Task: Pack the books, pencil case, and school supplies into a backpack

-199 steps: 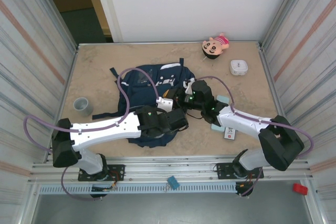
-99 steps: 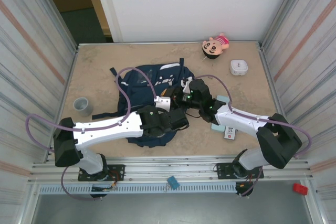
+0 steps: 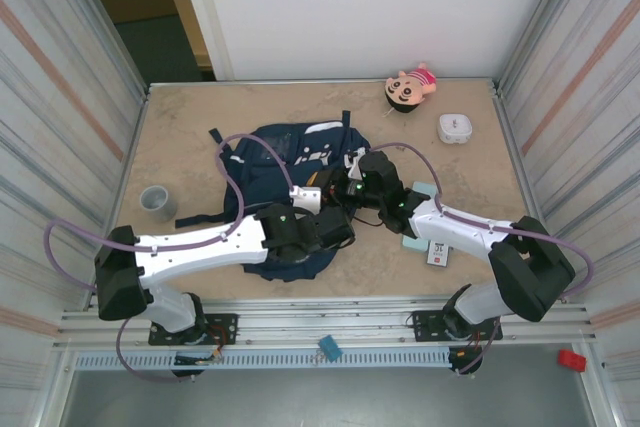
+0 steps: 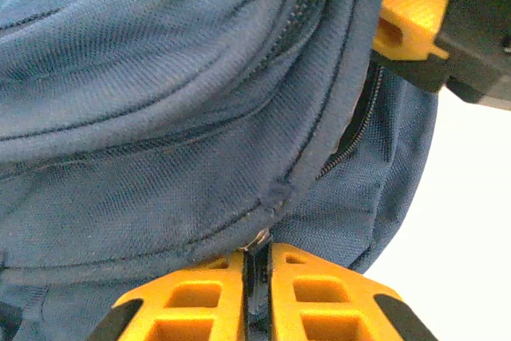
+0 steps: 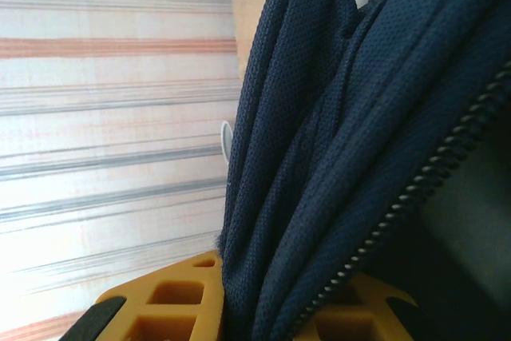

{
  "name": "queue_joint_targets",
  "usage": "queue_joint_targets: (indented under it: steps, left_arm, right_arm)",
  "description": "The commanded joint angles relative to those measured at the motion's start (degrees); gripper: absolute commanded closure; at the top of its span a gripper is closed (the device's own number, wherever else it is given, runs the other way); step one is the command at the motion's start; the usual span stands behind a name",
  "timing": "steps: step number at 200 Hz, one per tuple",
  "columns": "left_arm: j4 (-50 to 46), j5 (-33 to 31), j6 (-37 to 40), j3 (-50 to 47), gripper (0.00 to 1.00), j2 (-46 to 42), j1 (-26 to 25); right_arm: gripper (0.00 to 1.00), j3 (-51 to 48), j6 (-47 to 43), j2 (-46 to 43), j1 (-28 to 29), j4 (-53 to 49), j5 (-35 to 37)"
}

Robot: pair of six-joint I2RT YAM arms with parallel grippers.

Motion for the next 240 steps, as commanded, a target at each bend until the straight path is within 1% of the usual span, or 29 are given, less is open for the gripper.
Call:
queue_joint_targets:
  steps: [1,21,33,46,63,77,101,126,143,176,215,240]
  left_arm:
    - [0.20,0.07,-0.13,-1.51,0.76,-1.67,1.22]
    - [0.03,-0.10,2.15,0.35,0.68,-0.07,1.26]
    - [-1.84,-0.99,2.54,2.03,0.63,1.42,1.19]
    - [-3.90,-2.07,2.60,3.32,0.61,2.74,1.25]
    - [-6.36,-3.86,1.78,4.20,0.61,3.38,1.21]
    - [-7.14,-5.20,0.90,3.96,0.64,3.14,1.23]
    - [-7.31,-6.37,0.00,3.25,0.75,2.43,1.64]
    - [-7.22,-6.31,-0.02,3.08,0.77,1.59,2.37]
    - [-5.39,-5.52,1.14,2.32,0.79,0.72,2.43]
    - [-0.09,-2.20,4.35,0.29,0.88,-1.77,2.71]
    - [2.26,0.42,5.72,-2.75,1.00,-4.99,3.00]
    - [3.05,1.94,6.73,-5.70,1.00,-7.30,3.11]
  right_arm:
    - [1.00,3.48,-2.65,-2.39,0.33,3.39,1.35]
    - [1.00,3.83,-2.84,-2.42,0.70,2.98,1.34]
    - [1.00,3.92,-2.79,-2.47,1.02,2.89,1.44]
    - [1.00,3.88,-2.57,-2.56,1.20,2.93,1.44]
    - [1.00,3.79,-2.32,-3.27,1.49,2.91,1.36]
    - [1.00,3.86,-2.64,-4.09,1.64,2.07,1.58]
    - [1.00,3.87,-3.71,-5.49,1.77,0.31,2.12]
    - [1.00,3.79,-4.84,-6.75,1.75,-1.93,2.43]
    - [1.00,3.08,-5.09,-7.47,1.83,-2.61,2.96]
    - [1.00,2.51,-6.16,-8.05,1.37,-4.01,3.36]
    - [1.00,2.69,-6.98,-7.65,-1.15,-5.05,0.31]
    - [1.00,2.79,-7.65,-7.27,-3.58,-5.65,-3.16]
